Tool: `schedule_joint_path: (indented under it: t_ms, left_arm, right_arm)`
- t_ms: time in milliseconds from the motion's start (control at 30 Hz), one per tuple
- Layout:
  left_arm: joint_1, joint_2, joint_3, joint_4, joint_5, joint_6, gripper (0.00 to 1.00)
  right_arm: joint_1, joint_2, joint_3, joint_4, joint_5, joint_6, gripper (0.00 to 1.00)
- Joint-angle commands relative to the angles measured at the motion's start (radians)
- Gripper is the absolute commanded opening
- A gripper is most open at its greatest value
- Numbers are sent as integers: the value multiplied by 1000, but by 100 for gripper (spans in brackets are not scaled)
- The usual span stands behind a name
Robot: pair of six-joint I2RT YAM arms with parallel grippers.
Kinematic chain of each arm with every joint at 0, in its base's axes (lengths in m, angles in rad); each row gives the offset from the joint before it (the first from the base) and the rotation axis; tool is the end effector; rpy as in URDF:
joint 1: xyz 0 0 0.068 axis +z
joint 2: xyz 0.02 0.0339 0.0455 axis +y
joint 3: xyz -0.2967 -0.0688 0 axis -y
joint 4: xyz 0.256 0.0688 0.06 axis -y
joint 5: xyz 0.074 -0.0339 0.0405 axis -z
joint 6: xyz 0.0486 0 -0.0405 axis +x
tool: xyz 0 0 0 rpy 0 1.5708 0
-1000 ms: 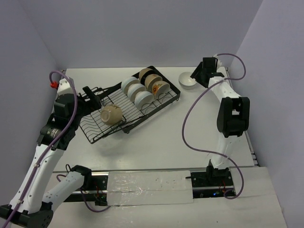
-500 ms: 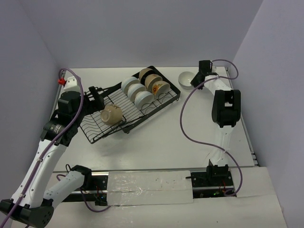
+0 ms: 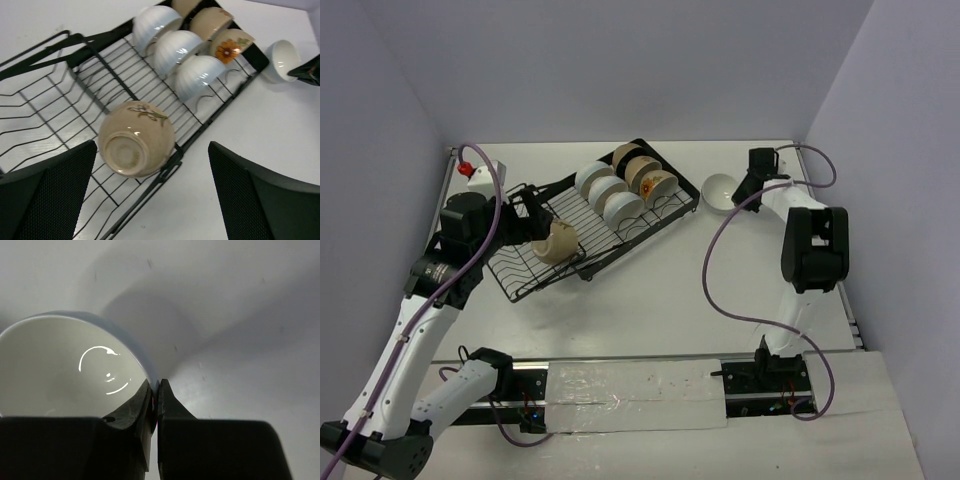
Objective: Load the bowls into the dish rack
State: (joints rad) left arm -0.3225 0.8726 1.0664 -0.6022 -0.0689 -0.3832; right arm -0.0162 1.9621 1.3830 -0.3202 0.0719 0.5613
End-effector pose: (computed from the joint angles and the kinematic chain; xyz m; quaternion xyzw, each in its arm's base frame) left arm 0.1730 -0.0543 0.4003 -0.0442 0.8344 -0.1626 0.5248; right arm 0.4563 -0.0109 0.2020 0.2800 0.9011 0.0560 0.3262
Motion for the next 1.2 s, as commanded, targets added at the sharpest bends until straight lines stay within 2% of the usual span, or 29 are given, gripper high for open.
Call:
schedule_joint_path:
  t_ms: [0, 233, 500, 600, 767, 867, 1067, 1167]
  left_arm:
    - [-6, -21, -2, 61, 162, 30, 99]
    - [-47, -9, -3, 94, 284, 84, 99]
    - [-187, 66, 47, 111, 314, 174, 99]
    - [-291, 120, 88, 107, 281, 230, 96]
    - [-475, 184, 125, 140, 242, 345, 97]
    - [-578, 232, 139, 157, 230, 498, 98]
    - [-699, 295, 135, 153, 222, 754, 98]
    - [-742, 333, 148, 143, 213, 817, 97]
  right_arm:
    - [12, -233, -105, 37, 19, -55, 0]
    - [163, -599, -288, -75, 34, -144, 0]
    - [387, -816, -308, -236, -17, -176, 0]
    - [420, -836, -269, -289, -35, -205, 0]
    - [472, -787, -178, -361, -37, -270, 0]
    - [496, -753, -106, -402, -21, -320, 0]
    - [559, -704, -7, -511, -24, -406, 0]
    - [578, -686, 27, -540, -15, -431, 0]
